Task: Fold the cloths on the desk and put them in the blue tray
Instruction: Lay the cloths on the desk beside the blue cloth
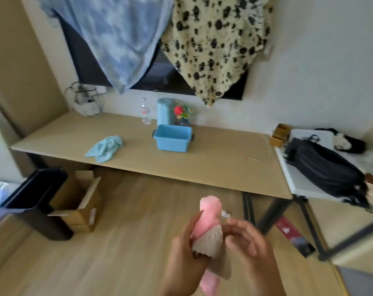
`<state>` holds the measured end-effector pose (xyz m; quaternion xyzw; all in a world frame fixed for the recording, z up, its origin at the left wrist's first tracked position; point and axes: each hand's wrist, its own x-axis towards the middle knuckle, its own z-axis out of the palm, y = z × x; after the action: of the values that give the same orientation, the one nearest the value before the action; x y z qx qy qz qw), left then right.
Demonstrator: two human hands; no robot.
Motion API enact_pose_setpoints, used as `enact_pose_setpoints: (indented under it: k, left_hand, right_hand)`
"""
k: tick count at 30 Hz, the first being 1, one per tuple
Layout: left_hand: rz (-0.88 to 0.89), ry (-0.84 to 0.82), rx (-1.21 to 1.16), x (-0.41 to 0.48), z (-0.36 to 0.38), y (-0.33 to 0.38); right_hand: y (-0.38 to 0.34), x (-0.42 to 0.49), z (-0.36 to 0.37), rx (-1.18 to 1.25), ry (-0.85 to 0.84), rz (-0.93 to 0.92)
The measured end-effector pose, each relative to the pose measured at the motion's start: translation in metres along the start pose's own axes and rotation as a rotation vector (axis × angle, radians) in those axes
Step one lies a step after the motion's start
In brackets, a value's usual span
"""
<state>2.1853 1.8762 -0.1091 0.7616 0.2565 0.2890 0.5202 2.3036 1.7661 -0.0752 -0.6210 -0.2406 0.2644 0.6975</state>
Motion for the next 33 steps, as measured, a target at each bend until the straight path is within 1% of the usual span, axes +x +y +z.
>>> enact_pose_setpoints:
  k: [1,2,3,4,8,11,14,20,26,28,33]
  left_hand:
    - [-0.005,-0.042,-0.033,0.020,-0.021,0.000]
    - [-0.040,0.022,-0.058,0.030,-0.037,0.000]
    - [-0.045,0.045,-0.021,0.044,-0.051,-0.007]
    - [-0.044,0.060,-0.036,0.053,-0.067,-0.002]
    - [-0.046,0.128,-0.112,0.089,-0.106,-0.013]
    - [-0.082,0.144,-0.160,0.123,-0.127,-0.027]
    - [-0.101,0.174,-0.159,0.167,-0.150,-0.042]
    - [-0.140,0.226,-0.072,0.280,-0.197,-0.090]
    - [-0.199,0.287,0.035,0.376,-0.251,-0.129]
    - [-0.224,0.288,0.021,0.405,-0.270,-0.148]
    - [-0.308,0.255,0.007,0.481,-0.317,-0.213]
  right_hand:
    - [0.002,0.008,0.008,-0.039,0.020,-0.009]
    - [0.004,0.020,0.023,-0.069,0.018,-0.032]
    - [0.006,0.034,0.037,-0.119,-0.012,-0.034]
    - [0.011,0.047,0.050,-0.160,-0.025,-0.026]
    - [0.023,0.094,0.093,-0.276,-0.274,0.039]
    - [0.028,0.135,0.135,-0.267,-0.366,0.061]
    - [0.038,0.185,0.171,-0.307,-0.389,0.026]
    - [0.058,0.312,0.233,-0.232,-0.454,0.081]
    - [0.069,0.430,0.308,-0.310,-0.560,0.055]
    - [0.075,0.466,0.333,-0.316,-0.580,0.060]
    - [0.107,0.544,0.389,-0.346,-0.532,0.091]
